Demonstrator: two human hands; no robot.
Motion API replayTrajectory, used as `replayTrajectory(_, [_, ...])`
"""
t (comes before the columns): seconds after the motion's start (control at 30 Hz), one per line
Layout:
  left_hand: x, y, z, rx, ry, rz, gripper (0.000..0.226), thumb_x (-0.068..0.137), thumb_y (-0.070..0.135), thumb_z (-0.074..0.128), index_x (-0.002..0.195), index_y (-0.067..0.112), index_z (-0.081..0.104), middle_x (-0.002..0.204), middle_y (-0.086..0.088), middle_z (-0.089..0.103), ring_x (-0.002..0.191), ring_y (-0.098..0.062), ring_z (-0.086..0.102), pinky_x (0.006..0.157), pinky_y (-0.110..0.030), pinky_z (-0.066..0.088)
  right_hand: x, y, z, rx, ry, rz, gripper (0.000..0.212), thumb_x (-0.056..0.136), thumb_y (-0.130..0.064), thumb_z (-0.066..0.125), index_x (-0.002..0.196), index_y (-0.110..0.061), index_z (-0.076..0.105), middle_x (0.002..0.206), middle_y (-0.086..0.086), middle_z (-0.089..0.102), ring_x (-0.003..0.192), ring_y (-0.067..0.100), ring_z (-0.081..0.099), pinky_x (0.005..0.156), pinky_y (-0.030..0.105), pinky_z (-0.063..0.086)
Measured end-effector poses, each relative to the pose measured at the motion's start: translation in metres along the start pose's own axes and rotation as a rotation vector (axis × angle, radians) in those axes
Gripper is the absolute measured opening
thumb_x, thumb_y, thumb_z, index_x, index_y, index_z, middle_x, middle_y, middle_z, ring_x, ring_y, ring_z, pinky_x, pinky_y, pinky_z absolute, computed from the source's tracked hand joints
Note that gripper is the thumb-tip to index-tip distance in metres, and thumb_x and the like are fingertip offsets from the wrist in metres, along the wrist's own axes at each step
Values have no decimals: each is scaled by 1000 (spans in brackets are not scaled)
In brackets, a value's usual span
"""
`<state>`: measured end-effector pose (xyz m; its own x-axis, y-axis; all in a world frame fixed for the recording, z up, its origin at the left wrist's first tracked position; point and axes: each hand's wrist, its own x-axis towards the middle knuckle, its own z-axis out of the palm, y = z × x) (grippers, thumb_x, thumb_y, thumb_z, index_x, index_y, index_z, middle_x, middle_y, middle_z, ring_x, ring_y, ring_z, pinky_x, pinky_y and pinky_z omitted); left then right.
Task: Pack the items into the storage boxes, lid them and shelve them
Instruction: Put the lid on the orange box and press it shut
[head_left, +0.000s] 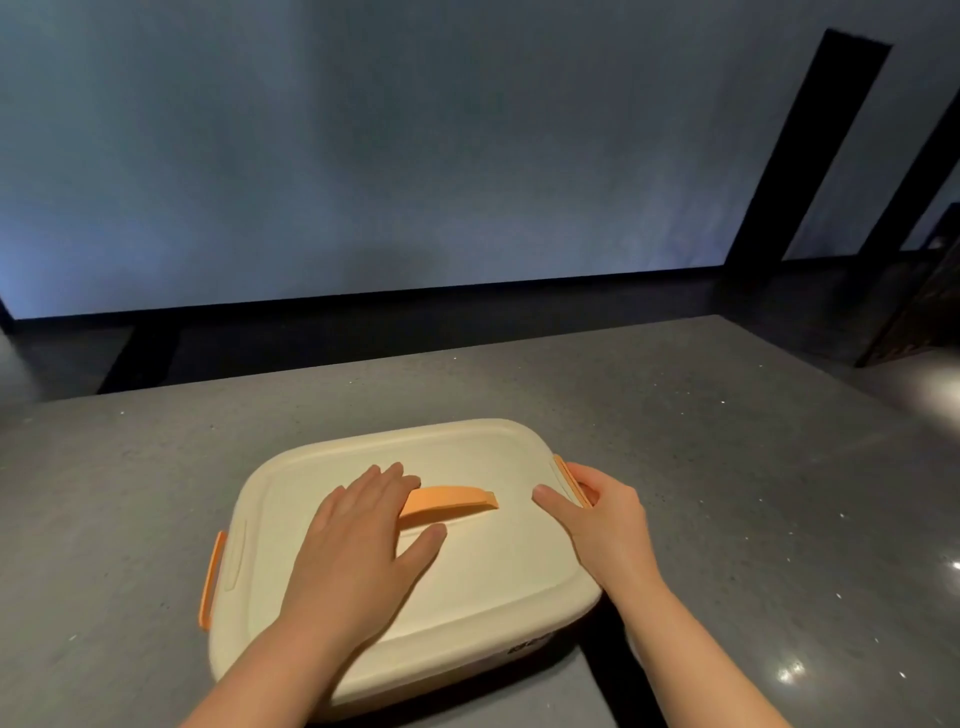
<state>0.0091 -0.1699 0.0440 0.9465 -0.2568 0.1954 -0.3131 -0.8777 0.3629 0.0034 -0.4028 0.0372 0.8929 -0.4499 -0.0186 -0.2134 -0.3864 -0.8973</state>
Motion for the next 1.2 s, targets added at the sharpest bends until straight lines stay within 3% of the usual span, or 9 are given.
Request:
replayTrajectory(0.2, [1,1,2,-15,10,-2,53,89,62,34,137,40,34,152,18,25,143,-7,14,117,-32,10,-5,-6,-5,-180,42,-124,38,78,-39,74,115,-29,69,90,-20,68,86,6,60,65,18,42])
replayTrajectory(0.37, [1,3,4,-3,35,8,71,77,70,12,135,38,38,150,16,30,142,-10,19,115,-33,14,-6,-11,-6,-448,44,-221,30,84,-45,64,110,-30,69,62,-7,58,66,16,56,55,29,38])
replayTrajectory(0.47, [2,3,2,-1,23,5,70,77,70,12,135,39,36,150,17,29,142,-9,18,115,-32,13,-8,-14,-4,-670,17,-240,40,92,-52,49,127,-32,56,93,-4,69,91,24,61,66,32,40])
replayTrajectory(0.57, [-2,7,-7,-148,66,-27,55,86,62,40,135,36,39,143,18,39,135,-7,30,111,-27,20,-17,-18,7,-779,-18,-367,49,97,-49,38,140,-25,41,137,-4,51,126,18,44,96,33,39])
replayTrajectory(0.67, [-16,3,-21,-213,215,-89,44,89,48,49,131,34,44,136,19,46,126,-5,38,107,-24,26,-35,-30,25,-761,-197,-515,62,94,-59,34,148,-31,25,153,-9,30,141,14,26,115,32,24])
replayTrajectory(0.8, [-43,-36,-24,-128,312,-229,39,91,38,51,129,32,45,143,14,39,136,-9,28,116,-32,19,-56,-45,55,-752,-392,-652,73,82,-73,19,148,-46,6,158,-16,7,146,10,7,120,38,9])
replayTrajectory(0.87, [-53,-55,-24,-308,265,-411,47,87,40,57,131,34,41,143,15,38,136,-12,30,113,-36,25,-58,-52,67,-778,-416,-737,70,79,-72,13,146,-49,10,157,-19,8,145,8,5,120,42,3])
replayTrajectory(0.97, [-56,-63,-25,-687,207,-616,69,83,37,65,142,28,30,131,16,43,128,-13,42,102,-29,34,-51,-60,83,-754,-381,-789,64,82,-71,18,140,-48,32,150,-19,29,138,9,22,116,37,13])
replayTrajectory(1.2, [-58,-60,-21,-1066,353,-750,52,76,20,76,123,21,53,108,10,65,94,-6,63,76,-22,51,-50,-63,87,-683,-350,-776,40,91,-57,45,128,-44,50,140,-23,44,131,4,33,106,30,21])
